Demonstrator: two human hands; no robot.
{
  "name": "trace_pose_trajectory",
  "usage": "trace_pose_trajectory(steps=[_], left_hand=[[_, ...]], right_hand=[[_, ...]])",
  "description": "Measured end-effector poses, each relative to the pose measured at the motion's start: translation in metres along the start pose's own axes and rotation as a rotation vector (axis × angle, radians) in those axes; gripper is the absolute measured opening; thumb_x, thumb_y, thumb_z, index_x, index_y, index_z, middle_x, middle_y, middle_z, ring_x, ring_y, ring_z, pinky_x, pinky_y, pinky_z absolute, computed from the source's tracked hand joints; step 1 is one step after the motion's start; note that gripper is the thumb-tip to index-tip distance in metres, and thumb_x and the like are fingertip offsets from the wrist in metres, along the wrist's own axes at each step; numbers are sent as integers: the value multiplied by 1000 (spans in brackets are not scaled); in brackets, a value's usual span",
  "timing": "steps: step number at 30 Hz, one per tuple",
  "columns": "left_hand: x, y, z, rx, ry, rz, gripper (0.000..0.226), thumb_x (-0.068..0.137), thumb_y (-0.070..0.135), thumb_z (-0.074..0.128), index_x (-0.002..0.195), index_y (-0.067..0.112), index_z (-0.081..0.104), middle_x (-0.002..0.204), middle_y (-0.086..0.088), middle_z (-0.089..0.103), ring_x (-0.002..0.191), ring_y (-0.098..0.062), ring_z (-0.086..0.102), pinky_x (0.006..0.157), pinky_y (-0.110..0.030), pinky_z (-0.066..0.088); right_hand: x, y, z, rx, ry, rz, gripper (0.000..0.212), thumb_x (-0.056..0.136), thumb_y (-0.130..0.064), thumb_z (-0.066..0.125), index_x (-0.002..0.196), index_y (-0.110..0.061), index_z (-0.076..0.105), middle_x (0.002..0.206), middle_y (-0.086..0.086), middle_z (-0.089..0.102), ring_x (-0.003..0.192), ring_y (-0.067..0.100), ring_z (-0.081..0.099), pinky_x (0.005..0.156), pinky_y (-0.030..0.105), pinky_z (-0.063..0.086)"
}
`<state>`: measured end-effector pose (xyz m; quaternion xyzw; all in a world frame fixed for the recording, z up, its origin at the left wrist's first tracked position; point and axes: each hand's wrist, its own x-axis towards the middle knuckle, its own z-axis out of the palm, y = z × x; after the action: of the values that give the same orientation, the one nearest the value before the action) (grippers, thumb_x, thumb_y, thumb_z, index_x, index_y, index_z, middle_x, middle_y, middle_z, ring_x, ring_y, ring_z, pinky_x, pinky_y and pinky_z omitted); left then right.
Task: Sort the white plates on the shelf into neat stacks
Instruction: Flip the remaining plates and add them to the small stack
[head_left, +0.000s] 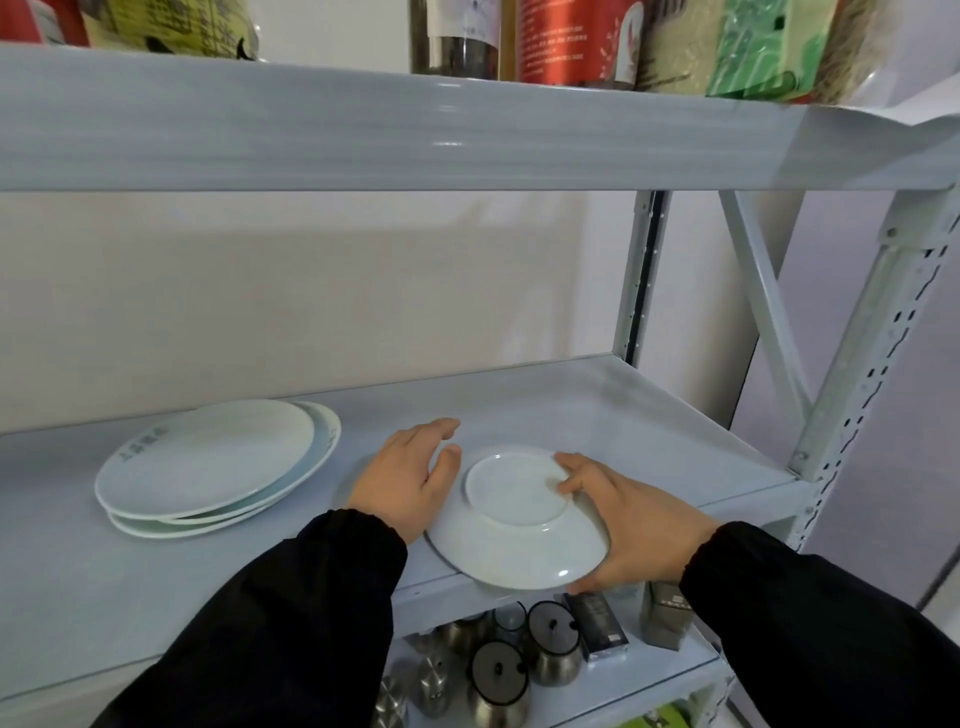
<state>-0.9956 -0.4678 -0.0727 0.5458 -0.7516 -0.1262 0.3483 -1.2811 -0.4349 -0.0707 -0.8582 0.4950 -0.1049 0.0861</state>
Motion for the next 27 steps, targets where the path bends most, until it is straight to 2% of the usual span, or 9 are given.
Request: trace_pose_trajectory(steps=[10, 13, 16, 17, 19, 21, 23, 24, 27], left_hand=[[-6, 7, -6, -36, 31, 102, 66, 85, 61, 23, 139, 32, 46, 132, 17, 48, 129, -5, 38, 105, -20, 28], [-12, 11, -12, -37, 70, 192, 59, 89, 57, 27, 139, 33, 47, 129, 23, 43, 127, -2, 38, 103, -17, 26], [-18, 8, -19, -46, 89, 249, 57, 89, 54, 31, 139, 32, 46, 131, 20, 44, 124, 3, 34, 101, -7, 21], [-20, 6, -22, -47, 92, 262, 57, 89, 53, 32, 140, 31, 45, 132, 17, 45, 123, 3, 34, 101, -6, 20], [-23, 3, -27, -49, 99, 277, 56, 89, 51, 35, 140, 29, 44, 135, 10, 48, 125, -2, 37, 105, -16, 27], [-27, 1, -32, -53, 132, 303, 57, 89, 47, 39, 141, 26, 43, 137, 7, 49, 128, -8, 39, 107, -29, 33], [-32, -1, -38, -38, 160, 338, 60, 88, 43, 43, 145, 25, 38, 144, 7, 43, 134, -10, 36, 111, -31, 30], [-35, -2, -42, -20, 167, 349, 63, 88, 41, 44, 147, 25, 33, 149, 8, 38, 138, -10, 32, 114, -30, 25], [-43, -14, -58, 61, 180, 365, 71, 87, 39, 45, 152, 25, 23, 157, 8, 27, 145, -12, 22, 119, -31, 13]], right_hand=[[6, -11, -4, -5, 40, 34, 100, 48, -78, 75, 128, -39, 28, 157, -19, 14, 129, 8, 42, 95, 16, 34], [9, -17, -8, -22, 10, 52, 105, 43, -83, 72, 128, -38, 30, 158, -18, 14, 129, 8, 41, 97, 18, 34], [11, -22, -11, -14, -14, 80, 107, 36, -93, 59, 125, -41, 30, 155, -21, 18, 128, 8, 41, 100, 20, 36], [12, -24, -13, 14, -12, 96, 103, 37, -94, 57, 122, -43, 30, 151, -22, 23, 125, 9, 44, 100, 22, 38], [17, -26, -19, 115, 38, 118, 81, 50, -87, 65, 112, -45, 33, 139, -21, 42, 112, 10, 54, 92, 27, 46], [24, -28, -24, 224, 138, 133, 46, 75, -62, 68, 102, -40, 39, 115, -17, 62, 94, 11, 61, 77, 24, 49], [31, -31, -24, 247, 240, 172, 19, 89, -37, 61, 95, -37, 44, 91, -13, 66, 79, 13, 61, 65, 21, 45], [35, -33, -22, 237, 283, 197, 13, 92, -33, 57, 92, -38, 45, 83, -9, 64, 74, 14, 60, 63, 23, 44], [48, -53, -12, 327, 467, 269, 6, 98, -38, 48, 94, -36, 51, 75, -3, 62, 69, 19, 61, 62, 39, 53]])
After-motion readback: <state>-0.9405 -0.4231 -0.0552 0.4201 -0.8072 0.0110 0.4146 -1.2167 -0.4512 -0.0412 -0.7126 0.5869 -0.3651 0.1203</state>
